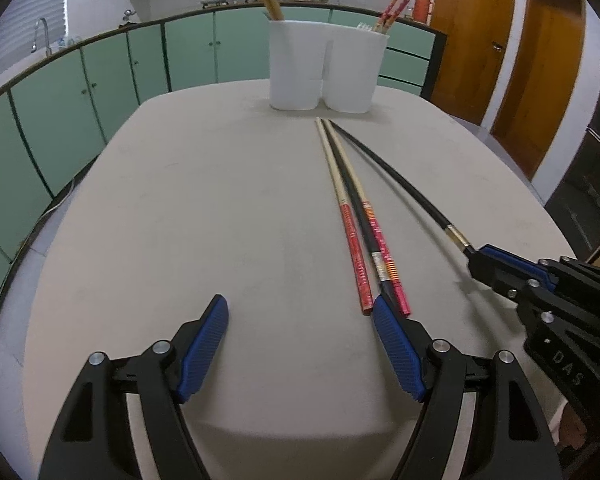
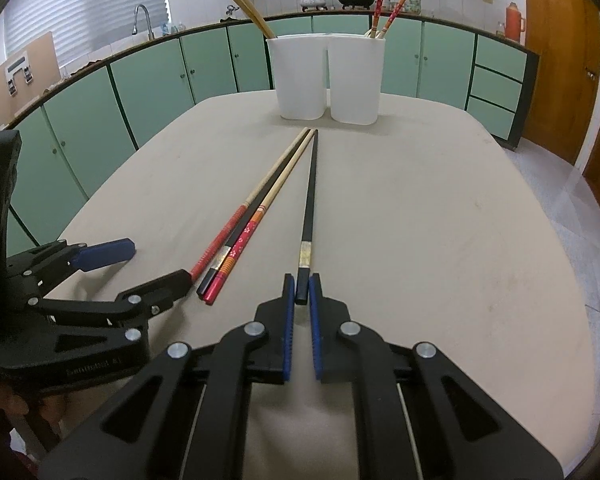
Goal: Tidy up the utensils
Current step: 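Close the left tool on a red chopstick, then lift both held chopsticks and carry them over the white holder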
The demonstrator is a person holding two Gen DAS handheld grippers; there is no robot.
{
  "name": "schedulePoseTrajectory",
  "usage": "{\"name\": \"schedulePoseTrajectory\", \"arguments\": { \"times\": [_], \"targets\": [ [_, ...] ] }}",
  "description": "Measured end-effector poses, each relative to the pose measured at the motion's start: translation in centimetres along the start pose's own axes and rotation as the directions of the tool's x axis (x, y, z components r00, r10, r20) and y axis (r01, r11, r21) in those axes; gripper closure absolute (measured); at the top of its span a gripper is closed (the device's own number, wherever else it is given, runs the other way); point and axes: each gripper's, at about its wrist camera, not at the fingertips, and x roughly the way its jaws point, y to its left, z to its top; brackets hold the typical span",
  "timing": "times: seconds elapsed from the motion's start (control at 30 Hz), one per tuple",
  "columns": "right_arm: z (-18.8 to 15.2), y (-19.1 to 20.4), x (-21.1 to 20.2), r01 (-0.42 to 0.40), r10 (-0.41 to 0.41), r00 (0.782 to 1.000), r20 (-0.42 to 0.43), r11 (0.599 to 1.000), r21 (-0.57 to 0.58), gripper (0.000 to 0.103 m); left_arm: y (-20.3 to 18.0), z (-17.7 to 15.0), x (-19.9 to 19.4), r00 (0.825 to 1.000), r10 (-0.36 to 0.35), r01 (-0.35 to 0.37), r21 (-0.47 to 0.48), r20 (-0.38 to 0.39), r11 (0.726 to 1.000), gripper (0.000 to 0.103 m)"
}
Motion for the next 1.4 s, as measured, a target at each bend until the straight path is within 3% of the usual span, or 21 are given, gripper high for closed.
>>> {"name": "schedulePoseTrajectory", "arguments": {
  "times": [0.23, 0.33, 0.5, 0.53, 0.77, 0.97, 1.4],
  "targets": [
    [0.0, -0.1, 0.0, -0.004, 0.004, 1.0, -0.001, 1.0, 0.004, 0.097, -0.4, 0.2, 0.0, 1.0, 0.0, 0.0, -0.005, -0.003, 1.0, 0.031],
    [0.2, -0.3, -0.1, -0.003, 0.003, 1.0, 0.001, 1.0, 0.009, 0.097, -0.9, 0.3, 0.2, 1.0, 0.012, -0.012, 0.01, 0.004, 1.0, 0.047],
    [0.3, -0.6, -0.3, -0.001, 0.001, 1.0, 0.006, 1.0, 0.019, 0.097, -1.3, 0.4, 0.2, 1.0, -0.023, 0.023, 0.011, 0.01, 1.0, 0.095],
    [0.4, -0.6, -0.3, 0.0, 0.0, 1.0, 0.006, 1.0, 0.02, 0.097, -1.4, 0.4, 0.2, 1.0, -0.026, 0.026, 0.016, 0.011, 1.0, 0.097],
    [0.7, -0.9, -1.1, 0.006, -0.006, 0.999, 0.032, 1.0, 0.006, 0.097, -1.5, 0.6, -0.7, 0.999, -0.038, 0.038, 0.022, 0.03, 0.999, 0.098],
    [2.2, -1.4, -2.9, 0.026, -0.023, 0.995, 0.094, 0.999, -0.03, 0.097, -1.2, 2.1, -3.9, 0.993, -0.049, 0.045, 0.033, 0.104, 0.998, 0.098],
    [9.5, -3.9, -7.5, -0.008, 0.018, 0.969, 0.246, 0.999, -0.04, 0.097, -0.8, 9.3, -10.4, 0.944, -0.063, 0.046, 0.06, 0.325, 0.997, 0.098]
  ]
}}
